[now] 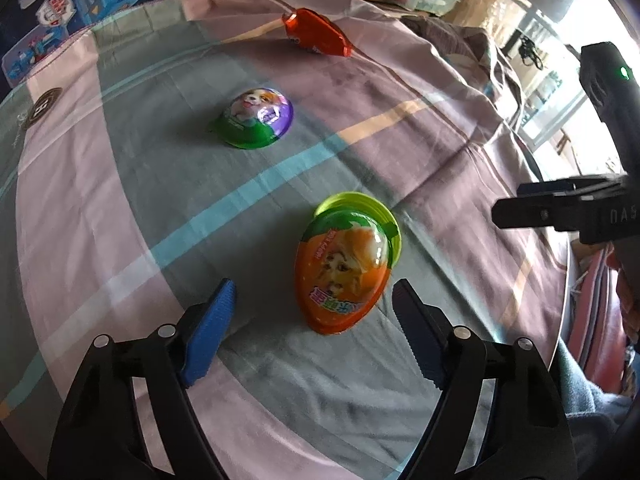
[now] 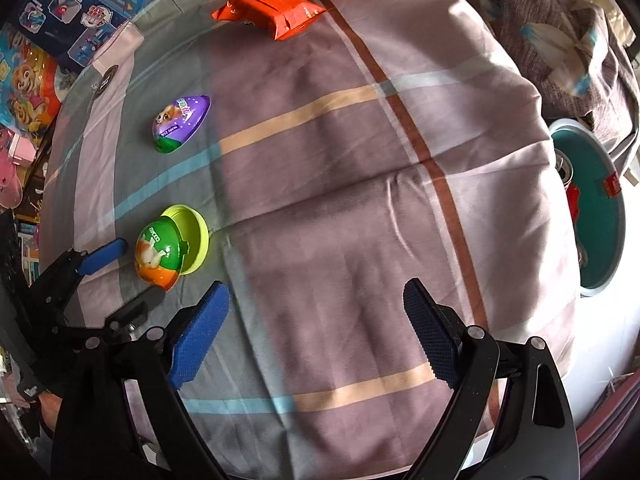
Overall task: Collect trash
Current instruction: 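Grasp the orange-green toy egg with the left tool while the right tool grasps the lime-green lid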
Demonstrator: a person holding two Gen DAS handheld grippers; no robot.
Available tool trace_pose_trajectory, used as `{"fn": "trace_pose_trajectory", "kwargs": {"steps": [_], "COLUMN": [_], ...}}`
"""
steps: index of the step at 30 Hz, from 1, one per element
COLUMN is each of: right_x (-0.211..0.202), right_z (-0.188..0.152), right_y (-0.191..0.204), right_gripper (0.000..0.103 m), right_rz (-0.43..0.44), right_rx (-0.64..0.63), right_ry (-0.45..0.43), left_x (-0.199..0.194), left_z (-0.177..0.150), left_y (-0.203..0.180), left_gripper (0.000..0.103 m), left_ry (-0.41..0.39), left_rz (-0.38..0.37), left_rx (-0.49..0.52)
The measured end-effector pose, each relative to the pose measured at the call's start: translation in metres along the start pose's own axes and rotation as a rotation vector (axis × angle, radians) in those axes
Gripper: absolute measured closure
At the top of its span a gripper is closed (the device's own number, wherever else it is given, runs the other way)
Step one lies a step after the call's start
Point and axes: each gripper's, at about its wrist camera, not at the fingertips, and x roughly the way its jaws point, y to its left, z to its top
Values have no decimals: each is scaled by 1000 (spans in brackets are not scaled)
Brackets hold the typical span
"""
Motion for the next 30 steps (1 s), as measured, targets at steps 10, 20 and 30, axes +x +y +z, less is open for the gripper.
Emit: {"fn": "trace_pose_trajectory", "kwargs": {"steps": [10,20,30], "right_x": [6,21,48], "right_z": [3,11,12], "right_y": [8,59,105], "right_gripper": [18,18,18], "right_rz": [-5,23,12], "right_rx": [10,-98,-225], "right_ry": [19,10,24], "left_x": [5,-22,-37], "left_z": [0,-5,-15], "left_y": [-9,52,92], "left_gripper": [53,56,56], "left_ry": [-26,-85,-98], "left_rz": [-7,10,22], "left_rx": [57,-105,-207]}}
